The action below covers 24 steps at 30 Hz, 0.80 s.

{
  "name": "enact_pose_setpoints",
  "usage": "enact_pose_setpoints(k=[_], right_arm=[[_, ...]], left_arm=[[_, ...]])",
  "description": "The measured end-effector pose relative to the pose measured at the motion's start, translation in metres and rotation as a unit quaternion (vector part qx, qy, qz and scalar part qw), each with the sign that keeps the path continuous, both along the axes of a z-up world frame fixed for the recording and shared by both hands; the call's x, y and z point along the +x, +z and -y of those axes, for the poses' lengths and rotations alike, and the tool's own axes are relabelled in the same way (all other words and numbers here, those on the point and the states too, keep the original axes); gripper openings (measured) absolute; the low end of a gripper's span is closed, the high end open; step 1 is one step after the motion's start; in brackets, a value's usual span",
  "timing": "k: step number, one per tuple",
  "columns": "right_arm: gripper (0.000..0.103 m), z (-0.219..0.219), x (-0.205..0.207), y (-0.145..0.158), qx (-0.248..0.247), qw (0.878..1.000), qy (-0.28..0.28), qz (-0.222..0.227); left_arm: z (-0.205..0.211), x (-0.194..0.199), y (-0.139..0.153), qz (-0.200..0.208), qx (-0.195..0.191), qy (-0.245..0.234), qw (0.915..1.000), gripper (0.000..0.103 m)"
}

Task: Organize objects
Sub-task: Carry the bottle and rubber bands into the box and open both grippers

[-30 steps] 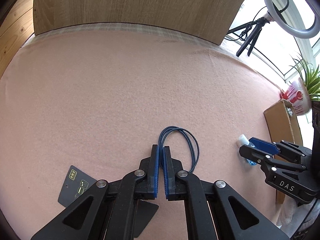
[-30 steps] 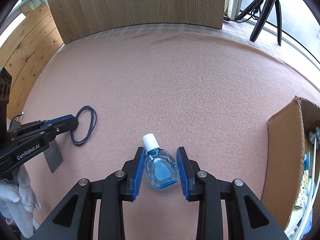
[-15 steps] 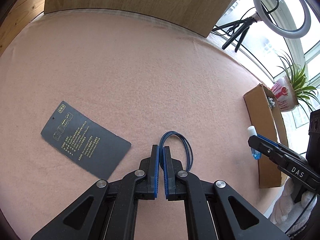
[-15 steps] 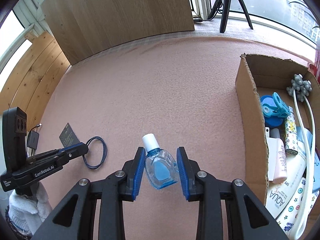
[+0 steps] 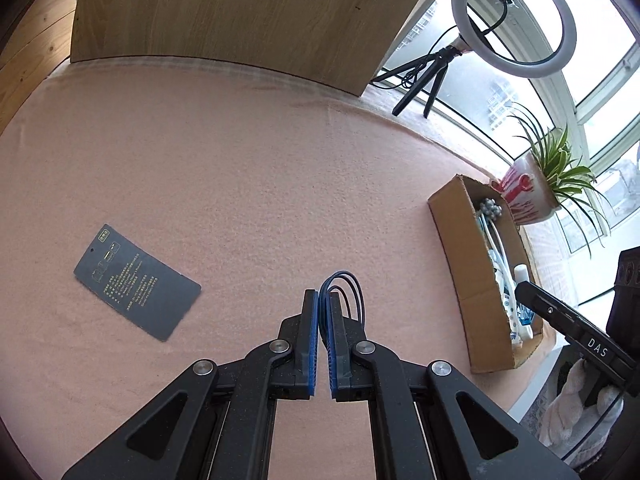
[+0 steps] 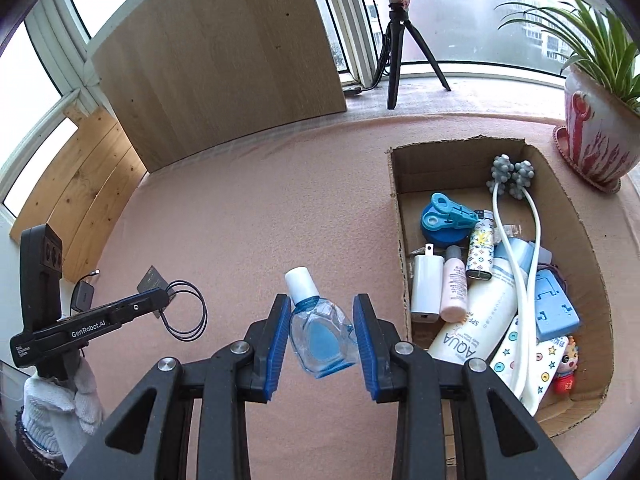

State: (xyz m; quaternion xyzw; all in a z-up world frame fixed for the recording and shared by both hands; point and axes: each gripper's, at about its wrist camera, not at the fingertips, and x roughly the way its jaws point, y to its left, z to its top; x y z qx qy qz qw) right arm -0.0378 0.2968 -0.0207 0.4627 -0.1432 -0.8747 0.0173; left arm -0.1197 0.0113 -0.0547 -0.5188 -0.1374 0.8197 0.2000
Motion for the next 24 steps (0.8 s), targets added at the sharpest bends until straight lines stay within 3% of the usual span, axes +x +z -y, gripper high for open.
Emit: enact_pose_setpoints(k=[14,24], right_arm=[[0.029,-0.097,0.047,0.021,0.019,0.994,-0.111,-0.013],[0.029,-0.126,0.06,0.01,0.018,0.991,-0.134,-0.003]], left_arm=[[-0.129,-0.026,0.048,-0.055,0.018,-0.104,0.9929,0.003],[-0.217,-0.05,0.05,-0.067,0.014,-0.149,0.9865,0.003]])
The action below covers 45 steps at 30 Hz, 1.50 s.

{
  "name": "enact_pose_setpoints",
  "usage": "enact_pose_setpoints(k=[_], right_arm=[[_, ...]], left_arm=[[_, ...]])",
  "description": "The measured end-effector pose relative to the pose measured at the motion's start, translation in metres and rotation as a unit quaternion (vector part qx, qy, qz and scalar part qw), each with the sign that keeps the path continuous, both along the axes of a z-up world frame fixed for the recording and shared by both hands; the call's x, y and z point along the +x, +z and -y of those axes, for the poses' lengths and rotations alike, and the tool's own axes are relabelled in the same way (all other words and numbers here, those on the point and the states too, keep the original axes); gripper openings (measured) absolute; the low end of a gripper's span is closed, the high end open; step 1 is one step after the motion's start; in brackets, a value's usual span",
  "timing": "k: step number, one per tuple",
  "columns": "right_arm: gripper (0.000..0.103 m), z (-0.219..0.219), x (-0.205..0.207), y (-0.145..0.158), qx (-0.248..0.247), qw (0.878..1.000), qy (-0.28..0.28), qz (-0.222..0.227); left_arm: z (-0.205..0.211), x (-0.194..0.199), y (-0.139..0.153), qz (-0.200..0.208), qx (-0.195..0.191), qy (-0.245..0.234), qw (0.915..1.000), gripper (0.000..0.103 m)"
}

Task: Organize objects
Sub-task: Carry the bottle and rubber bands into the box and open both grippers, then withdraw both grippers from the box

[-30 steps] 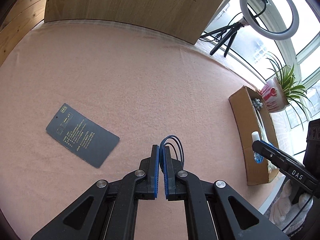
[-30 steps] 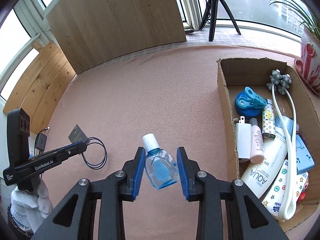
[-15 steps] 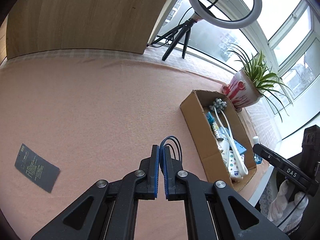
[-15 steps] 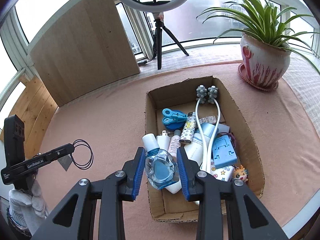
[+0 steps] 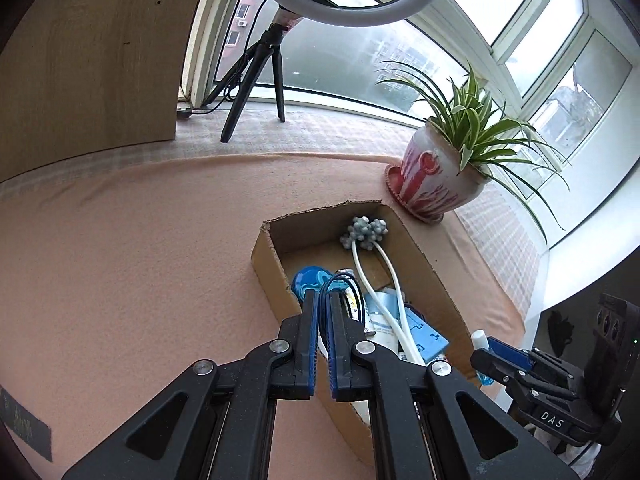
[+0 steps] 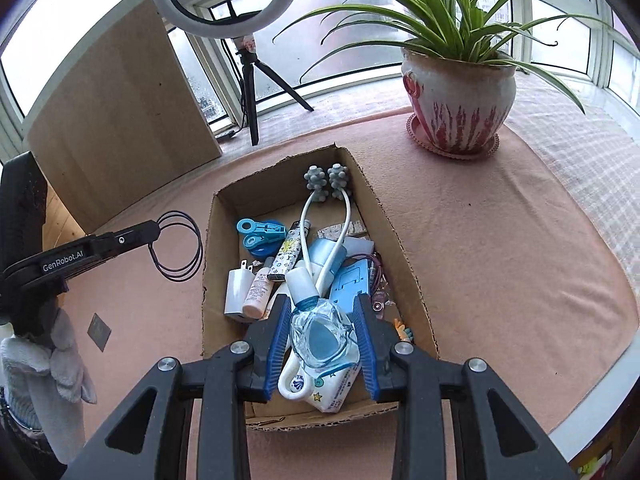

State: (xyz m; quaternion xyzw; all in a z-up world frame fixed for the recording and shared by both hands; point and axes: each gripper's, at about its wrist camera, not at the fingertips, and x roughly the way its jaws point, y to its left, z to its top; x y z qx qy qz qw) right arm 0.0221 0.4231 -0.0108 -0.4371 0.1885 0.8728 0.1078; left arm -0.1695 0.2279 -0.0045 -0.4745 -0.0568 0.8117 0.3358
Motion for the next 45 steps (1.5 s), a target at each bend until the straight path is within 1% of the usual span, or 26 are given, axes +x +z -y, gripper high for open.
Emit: enact_pose_setpoints(k=[6,10,17,23,24,25,26,27,28,30,36,39,45], right_arm=[[0.029,-0.005,-0.002,-0.004,0.005,1.0,0.004,0.004],[0.029,-0.009,-0.004,-0.007,0.004,1.0,0.004,0.007],[0.029,-0.01,-0.008,-0.01,0.004,1.0,0.007,0.012],[0.029,-0.009,-0.012,-0.01,0.007,1.0,0.01,0.013],[0.03,-0.008,-0.012,-0.01,0.007,1.0,0.012,0.012],[0.03,-0.007,-0.013,-0.009,0.009,1.0,0.015,0.01],[0.033,-0.006,-0.013,-0.009,0.013,1.0,0.016,0.011],[0.046,-0.005,-0.014,-0.009,0.017,1.0,0.02,0.014],[0.059,-0.003,-0.015,-0.009,0.02,0.999,0.023,0.014],[0.063,0.001,-0.013,-0.006,0.032,0.999,0.024,0.006],[0.063,0.003,-0.015,-0.002,0.039,0.999,0.023,0.004],[0.063,0.004,-0.016,-0.001,0.04,0.999,0.019,0.004],[0.063,0.012,-0.019,0.007,0.037,0.999,0.02,-0.008]], left_arm=[[-0.042,-0.013,-0.008,-0.002,-0.015,-0.014,0.9998,0.003],[-0.06,-0.018,-0.012,-0.003,-0.022,-0.02,0.9995,0.003],[-0.073,-0.025,-0.018,-0.009,-0.037,-0.022,0.999,0.003],[-0.076,-0.028,-0.021,-0.005,-0.041,-0.028,0.9987,0.004],[-0.077,-0.028,-0.022,-0.003,-0.042,-0.031,0.9986,0.008],[-0.077,-0.028,-0.023,-0.001,-0.047,-0.033,0.9984,0.015],[-0.077,-0.028,-0.024,-0.001,-0.05,-0.032,0.9982,0.039],[-0.077,-0.027,-0.023,-0.007,-0.051,-0.028,0.9983,0.059],[-0.075,-0.026,-0.022,-0.013,-0.05,-0.024,0.9984,0.062],[-0.072,-0.026,-0.021,-0.015,-0.05,-0.021,0.9984,0.062],[-0.062,-0.027,-0.019,-0.014,-0.049,-0.013,0.9986,0.062],[-0.053,-0.026,-0.016,-0.015,-0.049,-0.006,0.9987,0.065],[-0.02,-0.02,-0.008,-0.017,-0.045,0.012,0.9988,0.065]])
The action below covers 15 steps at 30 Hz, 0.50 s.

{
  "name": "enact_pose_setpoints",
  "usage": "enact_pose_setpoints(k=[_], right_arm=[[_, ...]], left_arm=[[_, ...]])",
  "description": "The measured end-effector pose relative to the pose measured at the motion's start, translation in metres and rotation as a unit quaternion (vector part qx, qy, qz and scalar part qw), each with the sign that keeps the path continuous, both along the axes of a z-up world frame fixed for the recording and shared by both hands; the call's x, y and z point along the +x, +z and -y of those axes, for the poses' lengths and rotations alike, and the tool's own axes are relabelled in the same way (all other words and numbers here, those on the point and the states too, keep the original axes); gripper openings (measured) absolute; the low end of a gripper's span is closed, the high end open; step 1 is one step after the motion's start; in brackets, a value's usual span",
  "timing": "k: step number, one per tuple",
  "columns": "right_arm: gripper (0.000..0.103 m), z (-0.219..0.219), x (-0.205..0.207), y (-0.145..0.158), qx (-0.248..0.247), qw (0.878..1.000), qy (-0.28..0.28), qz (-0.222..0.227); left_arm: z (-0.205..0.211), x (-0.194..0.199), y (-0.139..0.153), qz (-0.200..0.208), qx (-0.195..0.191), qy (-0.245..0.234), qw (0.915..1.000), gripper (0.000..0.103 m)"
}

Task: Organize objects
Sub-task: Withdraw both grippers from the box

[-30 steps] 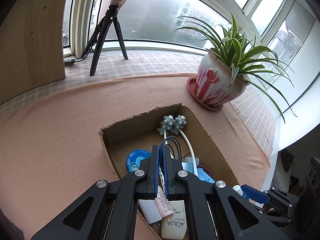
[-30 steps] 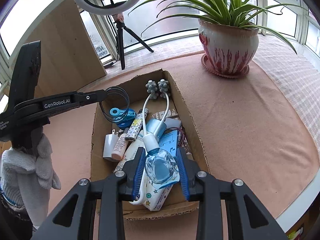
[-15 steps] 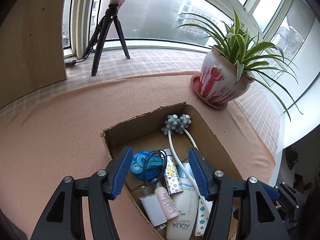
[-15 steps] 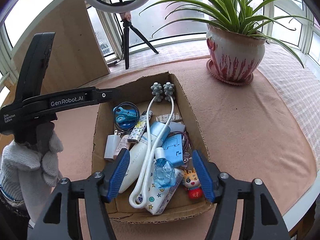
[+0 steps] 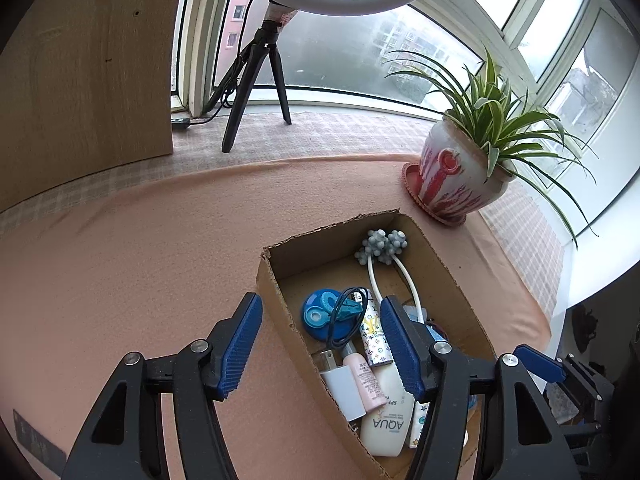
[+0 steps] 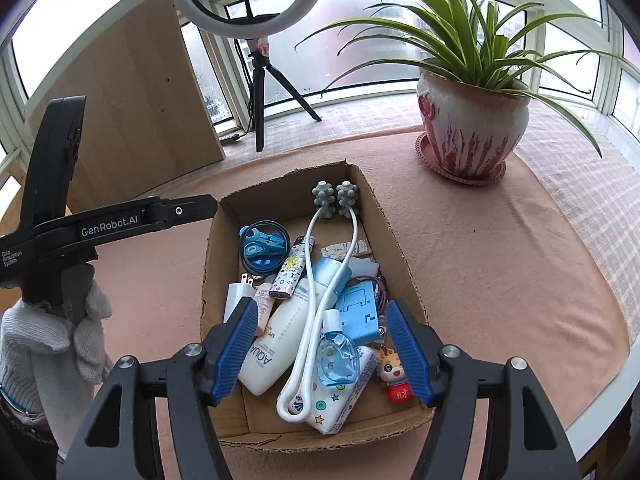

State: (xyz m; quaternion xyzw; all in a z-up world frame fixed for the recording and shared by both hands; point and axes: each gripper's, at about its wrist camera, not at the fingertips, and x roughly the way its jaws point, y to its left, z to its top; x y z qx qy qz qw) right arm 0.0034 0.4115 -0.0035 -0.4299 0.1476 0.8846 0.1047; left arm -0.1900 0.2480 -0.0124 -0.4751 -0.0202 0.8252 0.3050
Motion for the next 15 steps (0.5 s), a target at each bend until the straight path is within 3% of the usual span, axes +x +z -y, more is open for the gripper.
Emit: enact_pose_setpoints(k=[8,15], right_arm=[[0.063,0.032,-0.017,0.007,-0.015,0.999,0.031,-0.007],[0.063,0.081,-0.039,0.012,-0.016,0.996,0.083,-0.007]], left_arm=[[0.075,0.011,0.007,0.0,0.001,0.042,0.9991,0.067],[0.165,0.027,-0.001,0.012,-0.002,0.103,0.9946,0.069]])
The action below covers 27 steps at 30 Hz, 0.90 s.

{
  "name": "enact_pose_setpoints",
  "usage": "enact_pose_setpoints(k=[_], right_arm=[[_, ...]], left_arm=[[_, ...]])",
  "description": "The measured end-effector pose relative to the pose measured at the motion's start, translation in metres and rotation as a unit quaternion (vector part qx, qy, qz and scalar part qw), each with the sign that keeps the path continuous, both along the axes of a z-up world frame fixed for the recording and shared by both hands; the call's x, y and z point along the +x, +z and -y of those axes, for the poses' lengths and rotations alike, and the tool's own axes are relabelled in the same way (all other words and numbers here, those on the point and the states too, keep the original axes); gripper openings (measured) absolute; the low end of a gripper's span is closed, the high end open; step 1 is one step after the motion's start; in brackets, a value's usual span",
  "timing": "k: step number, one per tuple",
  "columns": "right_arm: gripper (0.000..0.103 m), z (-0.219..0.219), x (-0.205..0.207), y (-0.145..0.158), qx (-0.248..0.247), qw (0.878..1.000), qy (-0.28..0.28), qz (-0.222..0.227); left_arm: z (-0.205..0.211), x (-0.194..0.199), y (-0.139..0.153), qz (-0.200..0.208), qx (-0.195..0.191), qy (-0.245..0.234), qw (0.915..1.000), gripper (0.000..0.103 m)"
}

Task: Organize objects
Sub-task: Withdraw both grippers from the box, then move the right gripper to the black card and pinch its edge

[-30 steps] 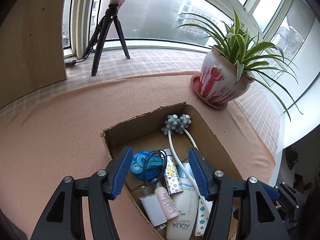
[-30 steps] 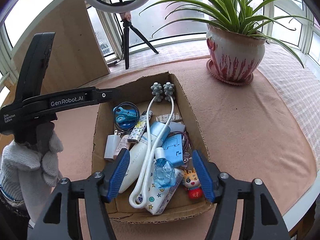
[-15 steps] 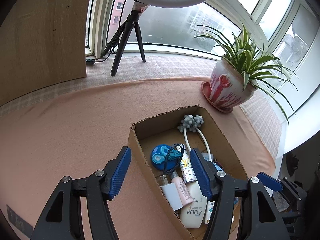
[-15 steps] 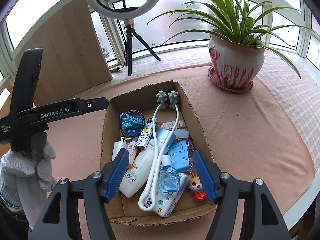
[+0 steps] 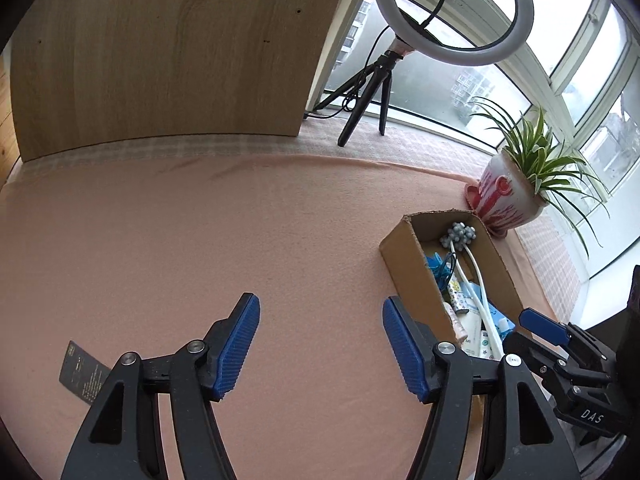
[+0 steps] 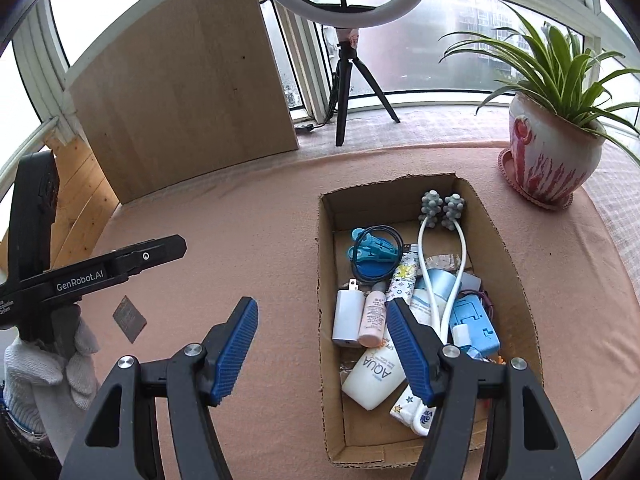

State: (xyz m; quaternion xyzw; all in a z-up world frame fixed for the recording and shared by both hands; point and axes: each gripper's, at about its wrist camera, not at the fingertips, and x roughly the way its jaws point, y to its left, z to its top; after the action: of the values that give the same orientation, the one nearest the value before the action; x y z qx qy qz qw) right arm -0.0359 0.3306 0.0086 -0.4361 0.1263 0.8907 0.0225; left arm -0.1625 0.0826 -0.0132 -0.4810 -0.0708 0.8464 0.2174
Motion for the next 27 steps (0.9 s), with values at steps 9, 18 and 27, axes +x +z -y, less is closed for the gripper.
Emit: enact_pose_setpoints(k=[9,18,27], right_arm=[[0.063,0.076,-0.035,-0.014,-0.024,0.995,0.092,0.015],[0.063,0.159,-0.077,-0.032,-0.037,0.98,0.193,0.045],[0.063,0.232,-0.115,-0.062,-0.044,0.954,0.276,0.105]], left_arm=[[0.116,0.035,-0.031,0.038,-0.008,0.09,0.9952,0.07],[0.188,0.058,-0.055,0.06,-0.014,0.146,0.9874,0.072],[0.215,0.065,-0.084,0.086,0.003,0.172,0.9814,0.072]])
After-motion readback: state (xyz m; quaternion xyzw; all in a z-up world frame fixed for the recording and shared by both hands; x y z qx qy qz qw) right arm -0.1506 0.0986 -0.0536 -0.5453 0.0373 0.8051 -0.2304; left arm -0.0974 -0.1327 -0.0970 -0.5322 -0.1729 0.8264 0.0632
